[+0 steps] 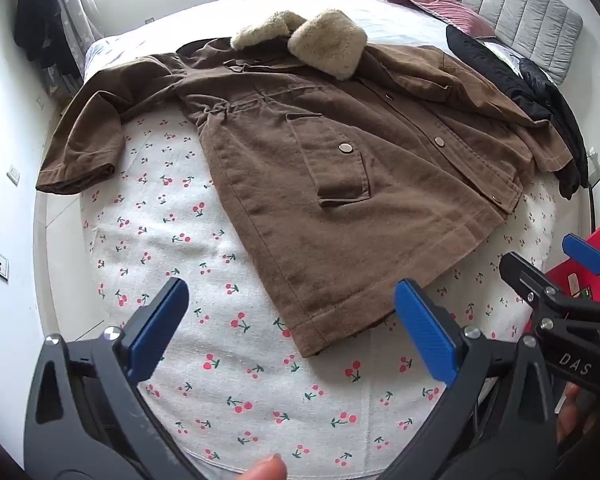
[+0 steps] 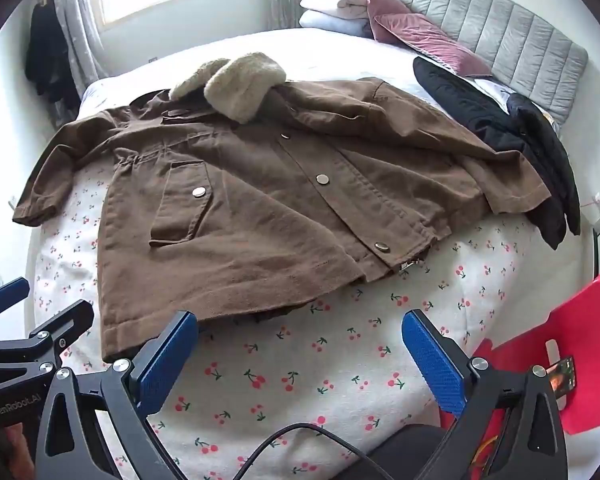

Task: Fold large clothes

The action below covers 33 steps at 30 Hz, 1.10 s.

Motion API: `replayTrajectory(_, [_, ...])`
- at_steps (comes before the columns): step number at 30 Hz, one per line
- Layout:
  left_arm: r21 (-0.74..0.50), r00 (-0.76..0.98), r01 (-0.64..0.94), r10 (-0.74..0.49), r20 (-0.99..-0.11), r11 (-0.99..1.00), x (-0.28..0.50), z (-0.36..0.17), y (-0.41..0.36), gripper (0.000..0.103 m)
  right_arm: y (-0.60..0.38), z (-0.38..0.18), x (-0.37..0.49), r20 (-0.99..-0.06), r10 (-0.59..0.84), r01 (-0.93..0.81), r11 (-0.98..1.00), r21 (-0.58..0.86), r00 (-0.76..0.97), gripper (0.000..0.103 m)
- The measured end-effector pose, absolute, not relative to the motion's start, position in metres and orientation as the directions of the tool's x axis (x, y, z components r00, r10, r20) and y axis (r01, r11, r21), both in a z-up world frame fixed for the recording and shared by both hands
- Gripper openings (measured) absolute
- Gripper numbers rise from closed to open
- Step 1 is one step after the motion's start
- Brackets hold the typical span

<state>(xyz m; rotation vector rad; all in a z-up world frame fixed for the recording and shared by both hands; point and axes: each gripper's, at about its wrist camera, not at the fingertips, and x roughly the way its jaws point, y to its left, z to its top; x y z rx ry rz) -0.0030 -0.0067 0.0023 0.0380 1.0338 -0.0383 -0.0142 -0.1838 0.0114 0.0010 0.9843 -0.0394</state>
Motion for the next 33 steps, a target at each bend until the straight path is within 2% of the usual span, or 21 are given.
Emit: replayTrajectory(33, [0.001, 0.516, 0.06, -0.031, -0.856, 0.998, -0.0038, -0.0005, -0.0038, 0.103, -0.1813, 0.0057, -0.0134, -0.842, -0.027, 0.036, 0.999, -0.008, 0.539, 0.103])
